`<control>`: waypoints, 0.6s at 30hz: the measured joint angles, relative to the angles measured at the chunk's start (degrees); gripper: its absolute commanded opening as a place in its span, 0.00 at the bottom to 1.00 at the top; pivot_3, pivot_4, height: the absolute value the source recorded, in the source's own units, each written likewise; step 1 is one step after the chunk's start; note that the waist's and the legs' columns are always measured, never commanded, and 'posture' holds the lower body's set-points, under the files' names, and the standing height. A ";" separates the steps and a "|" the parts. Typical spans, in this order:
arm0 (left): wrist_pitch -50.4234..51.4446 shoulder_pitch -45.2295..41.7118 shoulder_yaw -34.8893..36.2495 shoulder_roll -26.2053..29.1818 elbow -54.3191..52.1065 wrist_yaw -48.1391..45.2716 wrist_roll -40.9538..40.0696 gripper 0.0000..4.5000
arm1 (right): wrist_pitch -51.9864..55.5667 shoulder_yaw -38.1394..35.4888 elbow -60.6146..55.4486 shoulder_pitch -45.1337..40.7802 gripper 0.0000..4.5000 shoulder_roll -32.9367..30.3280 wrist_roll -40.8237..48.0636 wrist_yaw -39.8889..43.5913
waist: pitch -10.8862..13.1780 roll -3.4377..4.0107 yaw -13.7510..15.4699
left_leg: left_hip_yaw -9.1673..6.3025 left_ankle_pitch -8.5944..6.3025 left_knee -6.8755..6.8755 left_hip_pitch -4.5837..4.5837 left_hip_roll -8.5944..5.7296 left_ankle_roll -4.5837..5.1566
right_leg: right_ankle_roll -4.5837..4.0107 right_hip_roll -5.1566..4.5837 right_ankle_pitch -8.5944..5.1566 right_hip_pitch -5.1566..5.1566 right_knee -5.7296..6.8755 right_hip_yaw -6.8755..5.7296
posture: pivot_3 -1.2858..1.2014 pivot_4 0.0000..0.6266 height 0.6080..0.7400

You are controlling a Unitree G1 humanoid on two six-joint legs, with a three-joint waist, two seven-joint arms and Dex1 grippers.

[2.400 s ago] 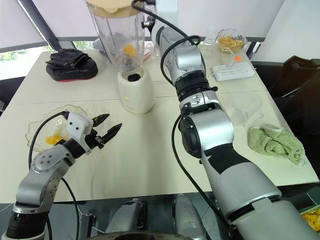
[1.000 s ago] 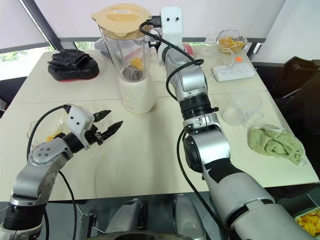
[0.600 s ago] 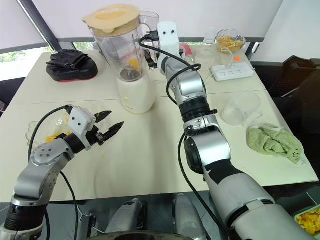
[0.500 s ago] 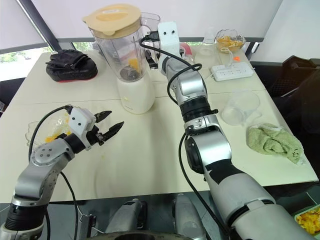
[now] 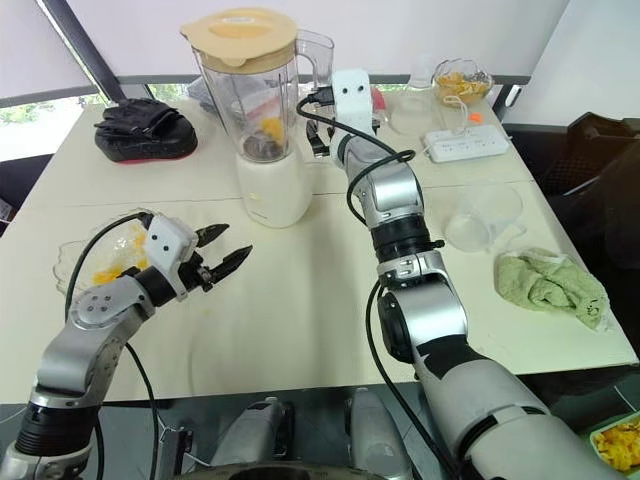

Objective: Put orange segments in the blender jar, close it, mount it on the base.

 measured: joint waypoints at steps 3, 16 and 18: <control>-0.10 -0.95 -0.01 0.01 0.04 -0.07 0.00 0.68 | 1.94 -0.31 -3.49 0.54 0.99 0.70 0.42 -0.77 | 0.00 0.00 0.02 | 0.00 0.00 0.00 0.00 0.00 0.00 | 0.00 0.00 0.00 0.00 0.00 0.00 | 0.52 0.24 1.00; -0.25 -1.23 -0.45 0.00 1.36 -0.18 0.03 0.68 | 9.29 -0.33 -15.02 4.36 0.99 1.90 2.32 -1.14 | 0.00 0.00 0.03 | -0.01 0.00 0.00 0.00 0.00 0.00 | 0.00 0.00 0.00 0.00 0.00 0.00 | 0.52 0.24 1.00; -0.31 -1.31 -0.47 0.00 1.50 -0.19 0.05 0.68 | 10.35 -0.09 -16.49 4.50 0.99 2.07 2.68 -0.84 | 0.00 0.00 0.02 | -0.01 0.00 0.00 0.00 0.00 0.00 | 0.00 0.00 0.00 0.00 0.00 0.00 | 0.52 0.24 1.00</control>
